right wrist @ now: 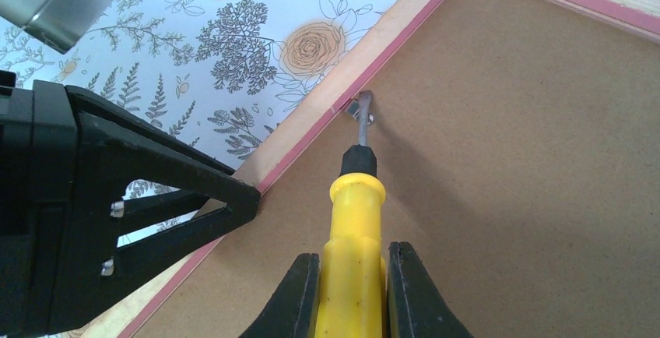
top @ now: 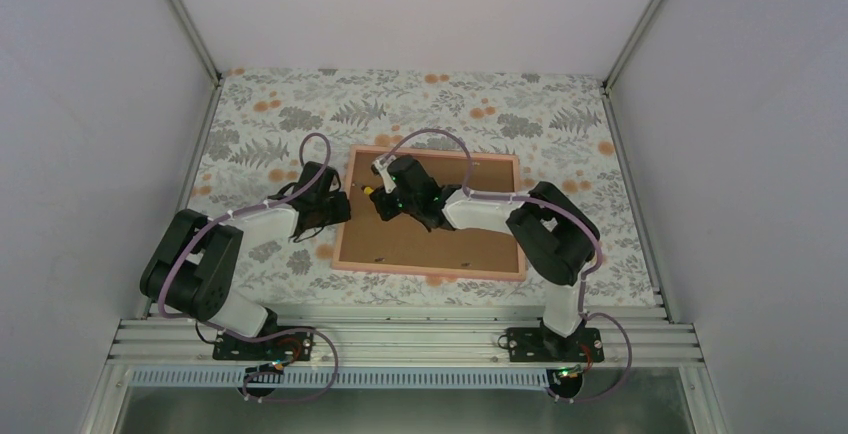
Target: Take the photo out of the frame
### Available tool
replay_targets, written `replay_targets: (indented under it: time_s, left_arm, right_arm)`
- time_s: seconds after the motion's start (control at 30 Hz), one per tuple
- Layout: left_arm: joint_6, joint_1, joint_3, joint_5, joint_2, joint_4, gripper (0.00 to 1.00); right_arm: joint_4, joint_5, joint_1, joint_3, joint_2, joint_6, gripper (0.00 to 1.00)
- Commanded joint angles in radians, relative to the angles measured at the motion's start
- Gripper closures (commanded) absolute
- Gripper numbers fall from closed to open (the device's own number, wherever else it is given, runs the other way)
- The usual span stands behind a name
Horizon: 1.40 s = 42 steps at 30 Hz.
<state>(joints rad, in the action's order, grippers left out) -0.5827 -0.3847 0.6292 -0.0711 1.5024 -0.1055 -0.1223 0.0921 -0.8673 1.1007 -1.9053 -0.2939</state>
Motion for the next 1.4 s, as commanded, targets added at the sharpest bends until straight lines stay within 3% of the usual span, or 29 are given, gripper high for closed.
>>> replay_targets:
  time_s: [0.0, 0.57, 0.9, 1.37]
  left_arm:
    - [-0.001, -0.006, -0.010, 0.029, 0.023, -0.050, 0.80]
    - [0.005, -0.006, 0.001, 0.081, 0.029, -0.080, 0.80]
    - [0.017, -0.006, -0.004, 0.045, 0.026, -0.055, 0.81]
    - [0.021, -0.005, -0.013, 0.033, 0.025, -0.037, 0.81]
  right_arm:
    - [0.139, 0.048, 0.002, 0.017, -0.027, 0.043, 0.96]
    - [0.322, 0.013, 0.002, 0.046, 0.008, 0.167, 0.96]
    - [0.235, -0.006, 0.013, 0.053, 0.053, 0.069, 0.96]
    - [0.299, 0.040, 0.015, 0.181, -0.042, 0.095, 0.96]
